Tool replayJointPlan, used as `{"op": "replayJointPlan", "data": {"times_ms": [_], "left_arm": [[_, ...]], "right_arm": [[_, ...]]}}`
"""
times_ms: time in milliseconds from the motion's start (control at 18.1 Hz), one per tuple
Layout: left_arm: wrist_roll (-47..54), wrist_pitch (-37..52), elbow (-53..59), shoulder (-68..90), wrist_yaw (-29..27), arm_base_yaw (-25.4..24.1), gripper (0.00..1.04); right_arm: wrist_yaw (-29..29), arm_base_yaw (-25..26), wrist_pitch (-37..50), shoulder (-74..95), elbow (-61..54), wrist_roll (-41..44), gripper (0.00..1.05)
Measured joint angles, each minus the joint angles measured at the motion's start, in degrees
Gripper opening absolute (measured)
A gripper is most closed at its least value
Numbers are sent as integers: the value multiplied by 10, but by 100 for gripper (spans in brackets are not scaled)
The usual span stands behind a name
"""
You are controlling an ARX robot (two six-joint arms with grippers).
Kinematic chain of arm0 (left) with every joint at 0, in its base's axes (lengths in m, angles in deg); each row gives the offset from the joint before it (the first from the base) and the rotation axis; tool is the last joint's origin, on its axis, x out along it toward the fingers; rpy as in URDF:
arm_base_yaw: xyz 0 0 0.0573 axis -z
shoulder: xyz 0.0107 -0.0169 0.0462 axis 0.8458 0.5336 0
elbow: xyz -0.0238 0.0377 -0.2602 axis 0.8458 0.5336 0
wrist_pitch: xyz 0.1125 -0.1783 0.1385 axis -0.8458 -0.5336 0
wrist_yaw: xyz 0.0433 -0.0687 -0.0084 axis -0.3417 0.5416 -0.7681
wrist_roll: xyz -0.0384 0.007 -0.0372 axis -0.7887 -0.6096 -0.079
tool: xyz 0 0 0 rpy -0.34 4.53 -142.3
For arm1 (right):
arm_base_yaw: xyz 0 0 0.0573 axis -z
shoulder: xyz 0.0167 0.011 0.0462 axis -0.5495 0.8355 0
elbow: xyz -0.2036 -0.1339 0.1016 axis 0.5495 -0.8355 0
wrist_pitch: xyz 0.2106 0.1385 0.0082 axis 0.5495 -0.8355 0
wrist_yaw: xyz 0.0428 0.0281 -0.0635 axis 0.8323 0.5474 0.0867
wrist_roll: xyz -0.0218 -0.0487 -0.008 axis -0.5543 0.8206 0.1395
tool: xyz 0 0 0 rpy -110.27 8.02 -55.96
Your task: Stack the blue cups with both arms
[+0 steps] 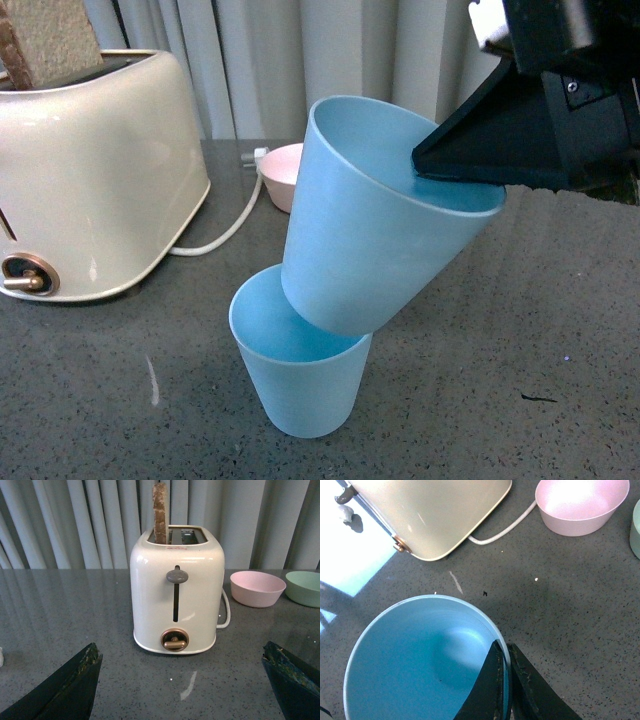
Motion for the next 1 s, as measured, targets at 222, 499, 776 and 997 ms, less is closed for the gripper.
{"op": "replayJointPlan", "data": {"times_ms": [222,499,776,997], "left_arm": [[0,0,0,0,0,0,98],[0,0,0,0,0,0,98],[0,0,0,0,0,0,98],[0,0,0,0,0,0,98]], "right_arm": [[-1,-10,7,5,-5,0,2],[-7,-18,17,28,-7,2,2],[-35,-41,34,74,12,-2,13],[-55,17,122,41,27,-55,86]]}}
